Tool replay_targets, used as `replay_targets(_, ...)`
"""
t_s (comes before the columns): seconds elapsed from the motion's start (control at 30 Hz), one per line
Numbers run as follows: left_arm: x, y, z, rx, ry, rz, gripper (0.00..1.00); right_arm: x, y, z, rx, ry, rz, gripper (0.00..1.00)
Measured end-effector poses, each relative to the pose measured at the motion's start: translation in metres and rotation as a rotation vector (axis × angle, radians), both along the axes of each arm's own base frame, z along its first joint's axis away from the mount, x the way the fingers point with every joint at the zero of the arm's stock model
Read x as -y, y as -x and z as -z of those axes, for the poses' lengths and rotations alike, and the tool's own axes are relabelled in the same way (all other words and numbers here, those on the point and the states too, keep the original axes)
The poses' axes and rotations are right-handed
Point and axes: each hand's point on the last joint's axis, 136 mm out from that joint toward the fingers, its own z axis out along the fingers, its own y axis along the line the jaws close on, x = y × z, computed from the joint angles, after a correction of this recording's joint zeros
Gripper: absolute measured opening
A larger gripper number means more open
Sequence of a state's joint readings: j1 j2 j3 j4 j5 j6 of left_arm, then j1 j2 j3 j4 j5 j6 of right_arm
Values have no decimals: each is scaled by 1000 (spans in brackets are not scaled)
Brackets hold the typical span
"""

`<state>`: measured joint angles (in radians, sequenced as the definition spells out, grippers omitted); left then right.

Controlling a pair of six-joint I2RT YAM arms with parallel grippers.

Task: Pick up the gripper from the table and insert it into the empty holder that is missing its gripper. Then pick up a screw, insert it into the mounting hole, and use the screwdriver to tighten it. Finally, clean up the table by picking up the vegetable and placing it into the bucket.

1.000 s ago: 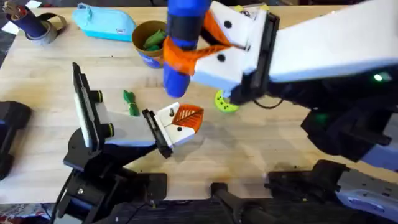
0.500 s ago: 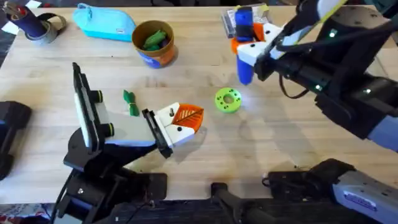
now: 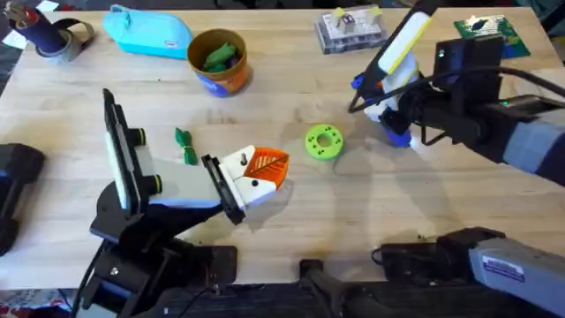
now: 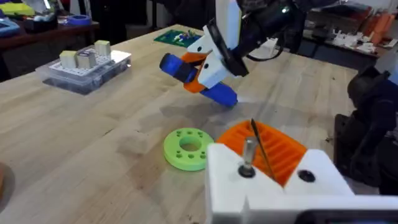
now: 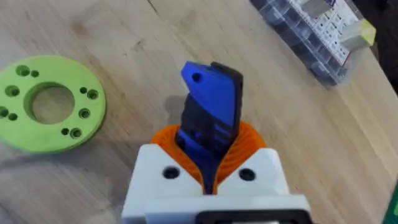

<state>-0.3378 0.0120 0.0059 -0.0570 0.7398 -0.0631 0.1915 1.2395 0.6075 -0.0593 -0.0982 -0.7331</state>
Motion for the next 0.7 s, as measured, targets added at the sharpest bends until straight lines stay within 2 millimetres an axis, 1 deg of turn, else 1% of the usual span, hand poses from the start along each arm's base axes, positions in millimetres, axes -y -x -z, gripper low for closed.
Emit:
replay_targets(0.2,0,0,0,0,0,0,17,-3,-5,13,0,69,-74,47)
replay_targets(0.3,0,0,0,0,0,0,17,-4,-6,23,-18,100,-106,47)
replay_targets(0.33,0,0,0,0,0,0,17,-4,-6,26,-27,105,-110,76)
replay_targets(0.37,0,0,0,0,0,0,17,-3,-5,30,-38,112,-115,157)
replay_targets(0.4,0,0,0,0,0,0,17,-3,-4,35,-51,117,-121,292)
replay_targets(0.5,0,0,0,0,0,0,17,-2,2,52,-112,129,-129,760)
replay_targets(0.53,0,0,0,0,0,0,17,-2,0,52,-109,130,-127,907)
replay_targets(0.57,0,0,0,0,0,0,17,-1,-3,48,-98,132,-124,969)
replay_targets(0.6,0,0,0,0,0,0,17,-1,-4,47,-94,132,-123,987)
replay_targets(0.7,0,0,0,0,0,0,17,-2,-3,48,-97,132,-126,994)
